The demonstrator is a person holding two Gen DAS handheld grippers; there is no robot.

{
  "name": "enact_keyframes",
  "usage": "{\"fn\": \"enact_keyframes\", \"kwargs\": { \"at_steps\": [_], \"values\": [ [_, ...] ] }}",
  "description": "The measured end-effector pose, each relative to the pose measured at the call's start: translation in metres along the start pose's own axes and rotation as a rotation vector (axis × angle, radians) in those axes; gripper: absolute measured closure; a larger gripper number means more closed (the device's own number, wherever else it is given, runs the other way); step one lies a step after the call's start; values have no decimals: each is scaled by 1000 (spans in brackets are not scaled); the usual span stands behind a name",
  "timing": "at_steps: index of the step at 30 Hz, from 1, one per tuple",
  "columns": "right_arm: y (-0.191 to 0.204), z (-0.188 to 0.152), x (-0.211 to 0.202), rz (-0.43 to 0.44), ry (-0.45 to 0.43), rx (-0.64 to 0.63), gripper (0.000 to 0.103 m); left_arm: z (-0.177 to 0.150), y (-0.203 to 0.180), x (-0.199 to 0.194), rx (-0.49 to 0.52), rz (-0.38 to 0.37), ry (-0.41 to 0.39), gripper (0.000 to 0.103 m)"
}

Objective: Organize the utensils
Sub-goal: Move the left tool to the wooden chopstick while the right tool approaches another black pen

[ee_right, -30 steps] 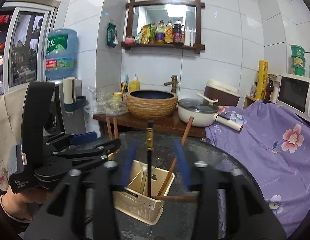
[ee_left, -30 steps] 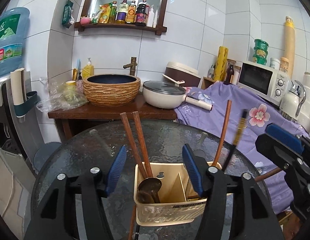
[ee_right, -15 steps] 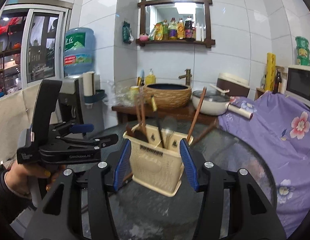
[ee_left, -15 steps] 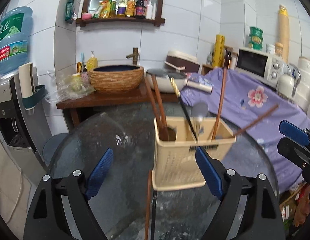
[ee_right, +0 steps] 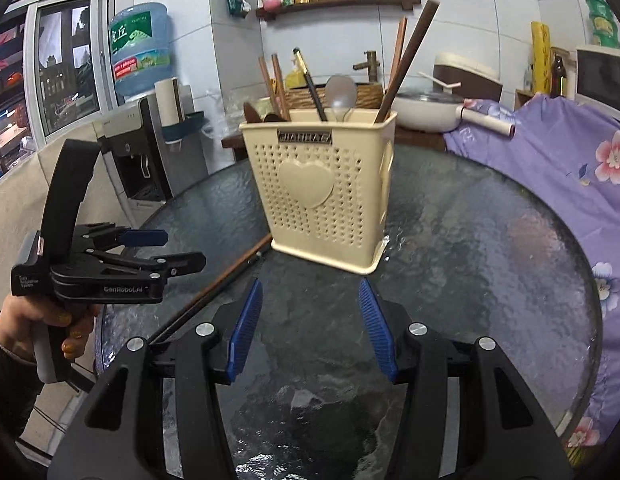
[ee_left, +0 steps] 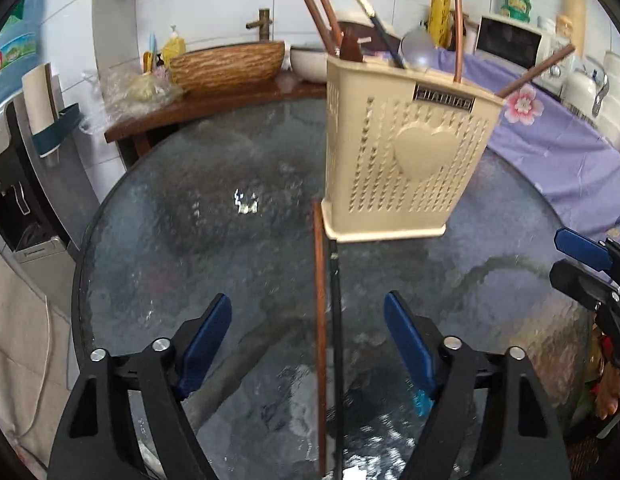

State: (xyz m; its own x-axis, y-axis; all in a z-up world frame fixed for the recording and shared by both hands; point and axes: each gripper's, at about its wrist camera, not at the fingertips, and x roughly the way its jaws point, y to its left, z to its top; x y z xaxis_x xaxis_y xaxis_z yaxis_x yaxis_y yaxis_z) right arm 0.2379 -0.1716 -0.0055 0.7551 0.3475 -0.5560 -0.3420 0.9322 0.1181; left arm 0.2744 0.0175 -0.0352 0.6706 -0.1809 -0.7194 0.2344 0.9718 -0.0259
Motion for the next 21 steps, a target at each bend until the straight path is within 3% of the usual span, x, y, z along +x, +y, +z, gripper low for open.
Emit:
{"fn": "enact_keyframes", "kwargs": {
  "at_steps": [8, 13, 17, 21],
  "values": [
    [11, -8, 20, 44, 69, 15, 52, -3, 3, 28, 32, 5, 82, 51],
    [12, -14, 31, 58, 107, 39, 52, 1, 7, 41, 27, -21, 116, 56],
    [10, -16, 35, 62, 124, 55, 52, 8, 10, 55, 19, -89, 158, 58],
    [7, -18, 38, 66, 139, 77, 52, 11, 8, 65, 46, -78, 168, 63]
  ]
}}
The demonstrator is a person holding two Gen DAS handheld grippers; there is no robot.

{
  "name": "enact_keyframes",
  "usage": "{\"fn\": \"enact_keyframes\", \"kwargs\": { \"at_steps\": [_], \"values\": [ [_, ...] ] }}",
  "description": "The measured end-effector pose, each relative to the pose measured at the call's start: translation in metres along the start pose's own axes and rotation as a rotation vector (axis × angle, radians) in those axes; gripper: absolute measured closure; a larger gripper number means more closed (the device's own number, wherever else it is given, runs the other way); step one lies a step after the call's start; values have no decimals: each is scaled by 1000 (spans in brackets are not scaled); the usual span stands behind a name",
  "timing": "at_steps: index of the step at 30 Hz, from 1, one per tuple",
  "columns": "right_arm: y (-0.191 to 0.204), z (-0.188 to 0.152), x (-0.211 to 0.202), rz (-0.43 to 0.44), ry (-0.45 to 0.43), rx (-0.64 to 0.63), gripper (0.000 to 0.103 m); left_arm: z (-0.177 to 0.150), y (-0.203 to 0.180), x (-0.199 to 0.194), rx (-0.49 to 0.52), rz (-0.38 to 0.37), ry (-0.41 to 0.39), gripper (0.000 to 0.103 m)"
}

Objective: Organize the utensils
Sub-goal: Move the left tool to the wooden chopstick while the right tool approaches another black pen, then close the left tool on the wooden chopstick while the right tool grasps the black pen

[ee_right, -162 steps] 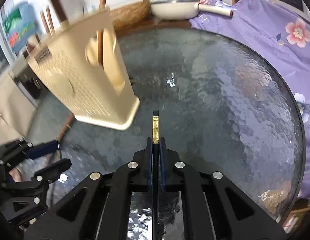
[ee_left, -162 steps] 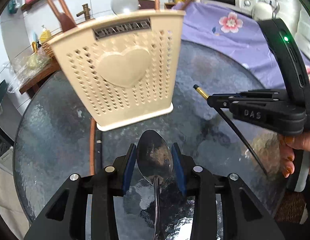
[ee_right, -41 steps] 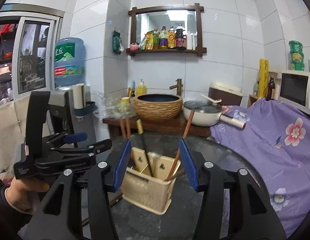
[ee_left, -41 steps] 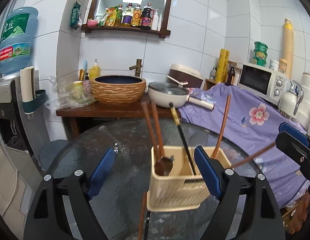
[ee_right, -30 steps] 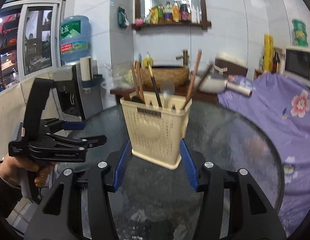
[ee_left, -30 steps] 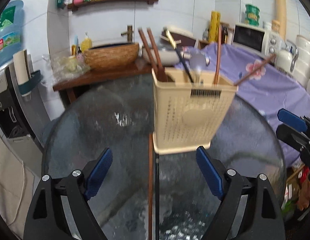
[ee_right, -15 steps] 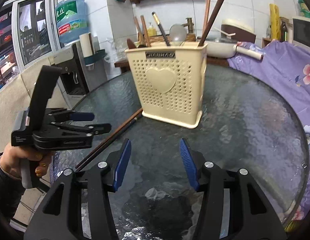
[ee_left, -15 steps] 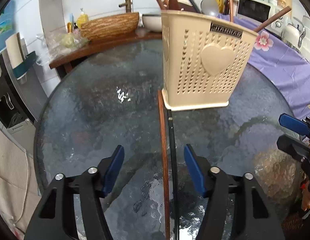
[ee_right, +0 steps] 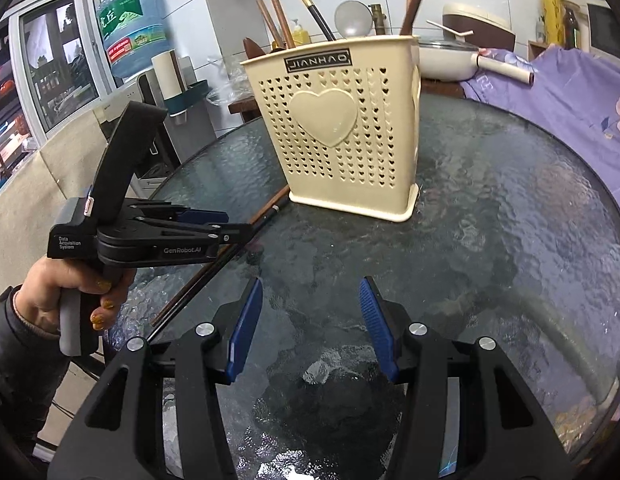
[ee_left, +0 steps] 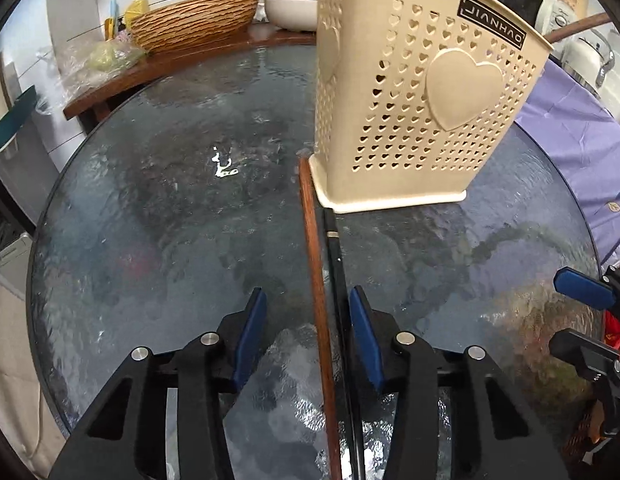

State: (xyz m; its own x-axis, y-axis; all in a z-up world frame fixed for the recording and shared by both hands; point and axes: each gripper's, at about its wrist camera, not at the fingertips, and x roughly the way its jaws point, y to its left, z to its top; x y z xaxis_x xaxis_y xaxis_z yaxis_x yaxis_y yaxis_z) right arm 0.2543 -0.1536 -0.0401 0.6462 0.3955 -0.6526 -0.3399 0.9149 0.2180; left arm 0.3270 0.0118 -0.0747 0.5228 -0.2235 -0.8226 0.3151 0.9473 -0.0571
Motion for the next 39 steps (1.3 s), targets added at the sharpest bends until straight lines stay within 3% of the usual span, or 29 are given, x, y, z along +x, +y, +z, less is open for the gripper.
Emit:
{"fn": "enact_keyframes", "kwargs": {
  "at_steps": [26, 35, 39],
  "values": [
    [7, -7, 17, 33, 52, -8, 52, -6, 28, -7, -112, -32, -29, 65],
    [15, -9, 19, 41, 59, -25, 52, -13, 4, -7, -14, 59, -29, 66],
    [13, -8, 17, 35, 55, -24, 52, -23, -14, -14, -5, 33, -23, 66]
  ]
}}
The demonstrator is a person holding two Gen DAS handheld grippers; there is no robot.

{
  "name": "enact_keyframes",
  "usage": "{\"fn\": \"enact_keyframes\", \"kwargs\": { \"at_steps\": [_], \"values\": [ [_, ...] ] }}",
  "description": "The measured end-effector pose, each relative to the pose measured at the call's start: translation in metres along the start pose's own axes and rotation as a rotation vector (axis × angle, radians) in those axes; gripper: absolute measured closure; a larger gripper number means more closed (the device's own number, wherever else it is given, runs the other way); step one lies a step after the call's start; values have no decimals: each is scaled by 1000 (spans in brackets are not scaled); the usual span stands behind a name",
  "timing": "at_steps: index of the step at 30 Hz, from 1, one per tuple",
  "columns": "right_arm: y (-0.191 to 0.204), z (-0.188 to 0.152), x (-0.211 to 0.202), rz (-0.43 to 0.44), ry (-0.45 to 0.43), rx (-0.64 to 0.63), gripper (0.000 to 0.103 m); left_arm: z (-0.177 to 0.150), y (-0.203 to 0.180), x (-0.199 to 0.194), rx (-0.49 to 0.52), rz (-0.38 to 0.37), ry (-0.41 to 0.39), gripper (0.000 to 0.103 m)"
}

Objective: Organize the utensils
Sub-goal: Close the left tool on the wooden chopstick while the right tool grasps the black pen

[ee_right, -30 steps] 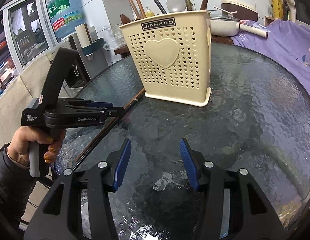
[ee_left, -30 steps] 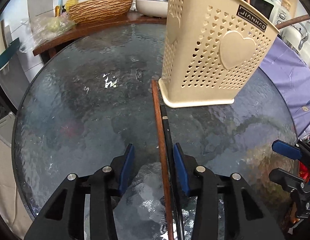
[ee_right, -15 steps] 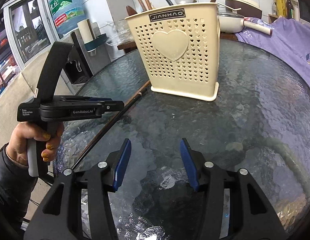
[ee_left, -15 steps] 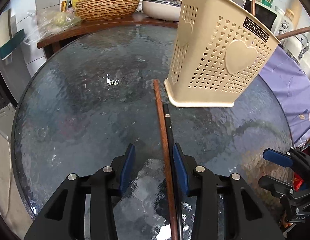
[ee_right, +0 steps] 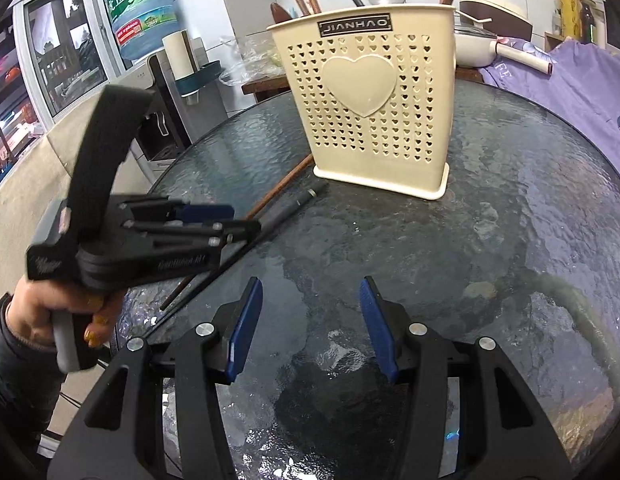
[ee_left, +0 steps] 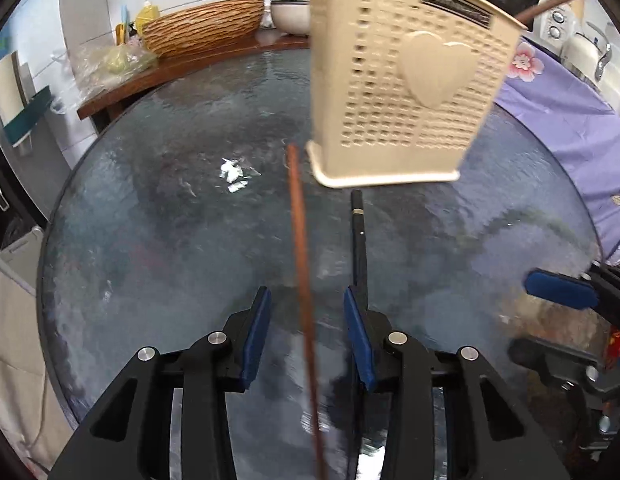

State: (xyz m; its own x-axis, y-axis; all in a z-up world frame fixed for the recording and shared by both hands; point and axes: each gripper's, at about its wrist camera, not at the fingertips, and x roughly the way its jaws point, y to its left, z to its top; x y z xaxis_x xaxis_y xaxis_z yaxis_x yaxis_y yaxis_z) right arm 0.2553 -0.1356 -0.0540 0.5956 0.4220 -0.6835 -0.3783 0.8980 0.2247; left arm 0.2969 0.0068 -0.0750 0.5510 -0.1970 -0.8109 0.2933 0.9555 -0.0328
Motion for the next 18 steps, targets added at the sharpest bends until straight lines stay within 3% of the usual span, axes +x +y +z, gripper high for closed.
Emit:
{"fn": "enact_keyframes", "kwargs": {
  "at_steps": [6, 12, 18],
  "values": [
    [-6, 6, 2, 7, 1, 37, 52, -8, -24, -6, 50, -35, 18, 66],
    [-14, 17, 21, -1, 68, 126, 55, 1, 8, -10, -42, -12, 10, 66],
    [11, 38, 56, -91, 123, 86, 56, 14, 44, -16, -115, 19, -16, 66]
  ]
}}
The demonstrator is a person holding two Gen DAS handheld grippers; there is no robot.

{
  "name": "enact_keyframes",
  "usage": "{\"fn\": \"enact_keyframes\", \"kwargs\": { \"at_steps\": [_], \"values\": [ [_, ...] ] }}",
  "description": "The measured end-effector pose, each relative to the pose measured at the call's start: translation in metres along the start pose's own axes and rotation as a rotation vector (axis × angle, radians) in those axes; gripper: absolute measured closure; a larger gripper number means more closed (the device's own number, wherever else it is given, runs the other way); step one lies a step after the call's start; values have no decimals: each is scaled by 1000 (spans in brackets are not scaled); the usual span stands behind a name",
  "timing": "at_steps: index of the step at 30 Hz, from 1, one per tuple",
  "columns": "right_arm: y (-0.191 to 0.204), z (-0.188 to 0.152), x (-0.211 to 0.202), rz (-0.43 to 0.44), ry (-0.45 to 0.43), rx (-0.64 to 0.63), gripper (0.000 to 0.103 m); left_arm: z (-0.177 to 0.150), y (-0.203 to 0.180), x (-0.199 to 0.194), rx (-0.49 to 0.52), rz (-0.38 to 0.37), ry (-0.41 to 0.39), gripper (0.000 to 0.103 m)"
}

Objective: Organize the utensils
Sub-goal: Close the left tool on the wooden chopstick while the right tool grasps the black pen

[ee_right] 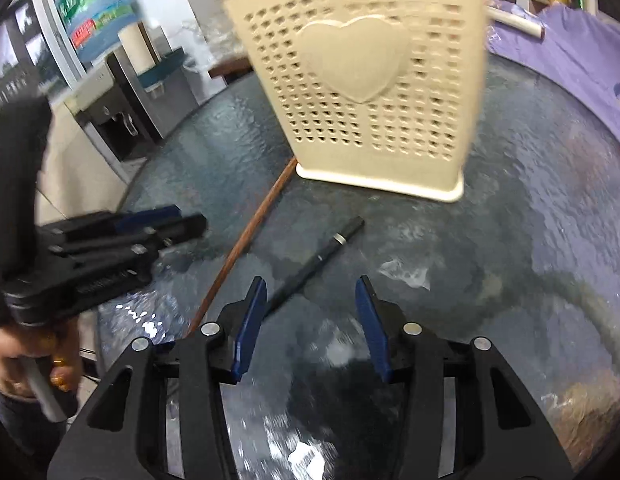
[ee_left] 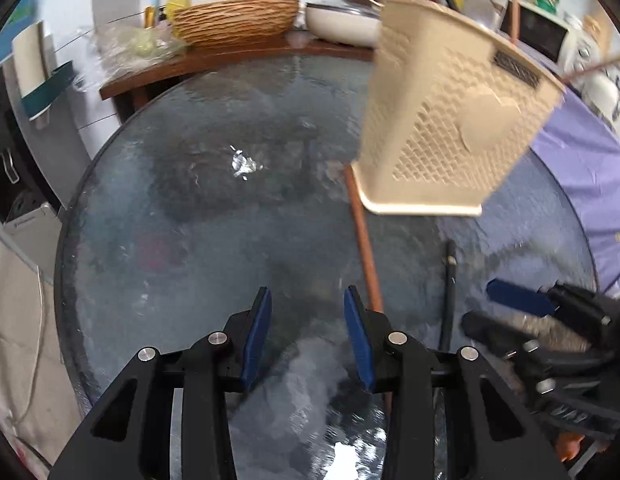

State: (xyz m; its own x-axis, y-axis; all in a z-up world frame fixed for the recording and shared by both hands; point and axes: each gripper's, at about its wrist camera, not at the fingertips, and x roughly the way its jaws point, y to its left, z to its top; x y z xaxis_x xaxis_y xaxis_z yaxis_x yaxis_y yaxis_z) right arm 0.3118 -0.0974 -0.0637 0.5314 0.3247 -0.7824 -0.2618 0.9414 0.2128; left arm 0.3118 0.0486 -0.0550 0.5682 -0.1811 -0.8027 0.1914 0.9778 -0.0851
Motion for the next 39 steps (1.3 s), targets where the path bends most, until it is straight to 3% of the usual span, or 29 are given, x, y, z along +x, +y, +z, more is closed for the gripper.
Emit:
{"fn": "enact_keyframes", "kwargs": {
  "at_steps": [5, 7, 8, 15, 23, 25, 27, 30, 35, 39],
  "values": [
    [17, 11, 21, -120, 2, -49, 60, 11, 12, -3, -14, 22, -28, 66],
    [22, 13, 27, -162, 0, -86, 75, 16, 5, 1, -5, 23, -22, 66],
    [24, 14, 29, -175, -1, -106, 76, 18, 2, 4, 3, 22, -18, 66],
    [10, 19, 28, -110, 17, -119, 92, 27, -10, 24, 32, -21, 6, 62],
    [-12, 20, 21, -86, 49, -136, 94, 32, -42, 47, 93, 2, 27, 61],
    [-15, 19, 19, -92, 51, -140, 94, 33, -47, 54, 106, 33, 41, 63],
    [-21, 17, 16, -90, 51, -137, 94, 32, -50, 51, 116, 43, 27, 79],
    [-25, 14, 13, -92, 52, -143, 94, 29, -48, 48, 105, 62, 33, 95],
    [-37, 1, -1, -90, 52, -166, 94, 7, -41, 31, 82, 62, 24, 96],
    [-47, -12, -13, -71, 62, -161, 94, -16, -44, 15, 70, 16, 31, 95]
  ]
}}
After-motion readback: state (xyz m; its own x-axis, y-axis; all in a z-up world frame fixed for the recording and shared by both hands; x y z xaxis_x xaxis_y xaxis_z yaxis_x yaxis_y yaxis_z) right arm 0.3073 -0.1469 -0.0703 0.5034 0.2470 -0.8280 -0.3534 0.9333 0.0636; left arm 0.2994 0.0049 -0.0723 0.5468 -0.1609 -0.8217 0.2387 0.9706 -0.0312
